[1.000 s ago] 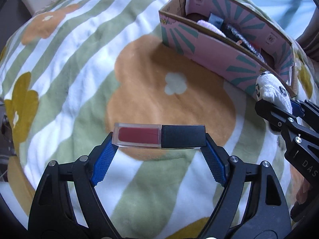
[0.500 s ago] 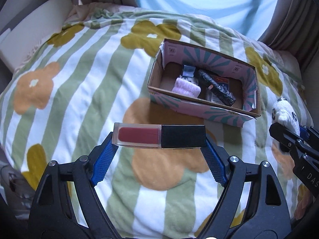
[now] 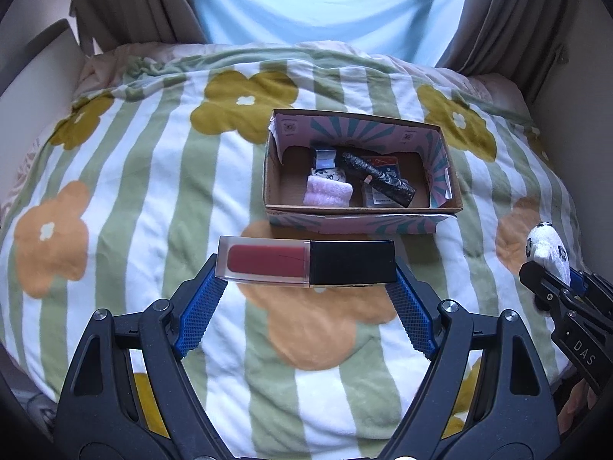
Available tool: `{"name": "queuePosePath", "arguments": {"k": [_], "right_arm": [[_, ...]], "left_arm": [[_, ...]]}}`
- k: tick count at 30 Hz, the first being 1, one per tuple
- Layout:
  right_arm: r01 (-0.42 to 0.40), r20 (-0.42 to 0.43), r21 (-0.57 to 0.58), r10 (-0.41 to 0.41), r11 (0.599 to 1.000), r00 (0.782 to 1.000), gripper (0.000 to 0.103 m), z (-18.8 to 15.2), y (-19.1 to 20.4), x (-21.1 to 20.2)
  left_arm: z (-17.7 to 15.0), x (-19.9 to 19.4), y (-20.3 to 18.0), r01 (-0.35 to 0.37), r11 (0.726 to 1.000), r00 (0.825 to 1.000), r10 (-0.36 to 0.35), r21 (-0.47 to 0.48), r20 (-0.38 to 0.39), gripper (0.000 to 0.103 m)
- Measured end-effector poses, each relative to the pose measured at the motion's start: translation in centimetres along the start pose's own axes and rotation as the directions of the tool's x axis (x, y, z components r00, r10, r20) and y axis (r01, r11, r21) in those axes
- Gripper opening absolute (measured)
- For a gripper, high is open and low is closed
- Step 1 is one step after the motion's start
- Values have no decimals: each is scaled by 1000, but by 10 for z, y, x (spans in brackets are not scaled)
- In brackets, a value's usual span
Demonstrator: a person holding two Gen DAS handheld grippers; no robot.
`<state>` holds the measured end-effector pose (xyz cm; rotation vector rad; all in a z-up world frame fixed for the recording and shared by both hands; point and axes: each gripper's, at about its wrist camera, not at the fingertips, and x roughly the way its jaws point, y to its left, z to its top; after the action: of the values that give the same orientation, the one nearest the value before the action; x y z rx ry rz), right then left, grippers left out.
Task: Organize objects
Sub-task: 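Carry the lipstick with the left tool while the right tool carries the sock to the pink box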
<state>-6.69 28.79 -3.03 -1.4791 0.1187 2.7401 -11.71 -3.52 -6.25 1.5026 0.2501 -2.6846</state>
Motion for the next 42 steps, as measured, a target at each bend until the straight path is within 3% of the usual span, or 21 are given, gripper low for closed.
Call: {"name": "queuePosePath", "arguments": {"k": [10, 22, 31, 42], "right_arm": [[1, 16, -7, -1, 1000, 1000, 33, 6, -1, -4], [-4, 33, -82, 7, 997, 999, 33, 98, -3, 28], [-25, -21, -153, 22, 988, 1000, 33, 155, 2, 112], [-54, -173, -209, 17, 977, 985, 33, 171, 4, 225]], "left_arm": [[12, 1, 0, 17, 1000, 1000, -17, 16, 4, 81], [99, 33, -5, 50, 999, 999, -50, -1, 8, 81], [149, 120, -9, 46, 999, 997, -44, 29, -67, 81], [158, 242, -19, 63, 996, 978, -49, 64, -205, 81]]}}
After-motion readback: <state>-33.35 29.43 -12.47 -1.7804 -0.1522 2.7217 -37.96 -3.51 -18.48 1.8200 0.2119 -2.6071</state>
